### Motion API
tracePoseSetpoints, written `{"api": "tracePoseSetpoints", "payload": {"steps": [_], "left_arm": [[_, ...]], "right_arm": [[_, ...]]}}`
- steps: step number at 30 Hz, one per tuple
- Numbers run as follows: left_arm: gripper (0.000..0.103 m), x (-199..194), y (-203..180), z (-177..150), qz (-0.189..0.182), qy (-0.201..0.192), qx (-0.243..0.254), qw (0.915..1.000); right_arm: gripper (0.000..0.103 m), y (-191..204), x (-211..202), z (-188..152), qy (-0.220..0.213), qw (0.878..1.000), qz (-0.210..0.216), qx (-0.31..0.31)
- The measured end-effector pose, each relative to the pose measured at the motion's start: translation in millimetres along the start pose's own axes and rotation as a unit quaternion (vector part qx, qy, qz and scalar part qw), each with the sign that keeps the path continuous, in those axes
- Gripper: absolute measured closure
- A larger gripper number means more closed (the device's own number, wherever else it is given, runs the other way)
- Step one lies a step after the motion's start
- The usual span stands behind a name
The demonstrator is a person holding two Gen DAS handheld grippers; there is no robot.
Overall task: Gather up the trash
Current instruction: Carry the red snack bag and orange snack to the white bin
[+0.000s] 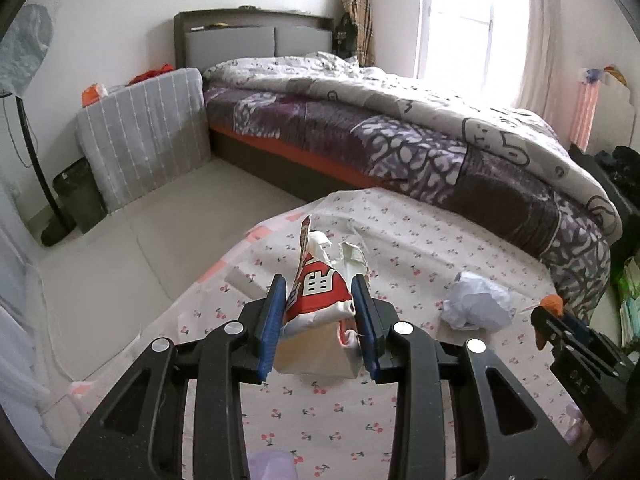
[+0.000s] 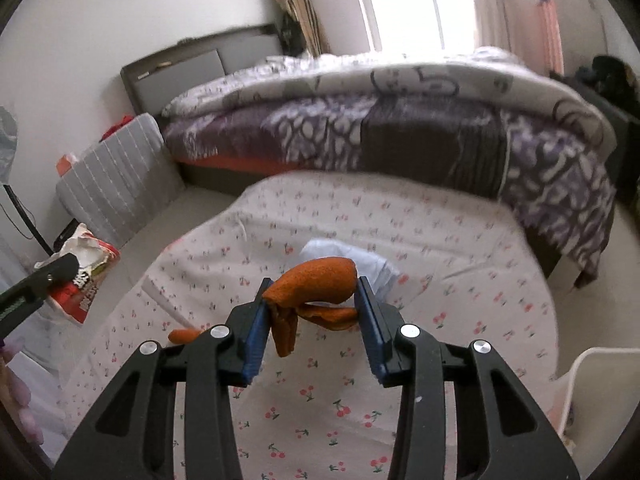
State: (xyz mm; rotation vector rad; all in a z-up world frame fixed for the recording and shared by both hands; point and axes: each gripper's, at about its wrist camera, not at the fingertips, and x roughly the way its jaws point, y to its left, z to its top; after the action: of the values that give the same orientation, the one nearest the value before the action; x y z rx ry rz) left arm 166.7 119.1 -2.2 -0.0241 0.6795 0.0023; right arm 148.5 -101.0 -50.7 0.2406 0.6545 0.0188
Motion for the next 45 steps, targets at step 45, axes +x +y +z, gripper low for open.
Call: {"api": "tracePoseSetpoints", "payload": {"steps": [45], "left_arm": [[0.071, -32.5, -170.7, -41.7, -0.105, -0.011, 0.137, 0.9849]], "right_arm": [[0.062, -139.8, -133.8, 8.1, -0.055, 0.989, -0.132, 0.043]]}}
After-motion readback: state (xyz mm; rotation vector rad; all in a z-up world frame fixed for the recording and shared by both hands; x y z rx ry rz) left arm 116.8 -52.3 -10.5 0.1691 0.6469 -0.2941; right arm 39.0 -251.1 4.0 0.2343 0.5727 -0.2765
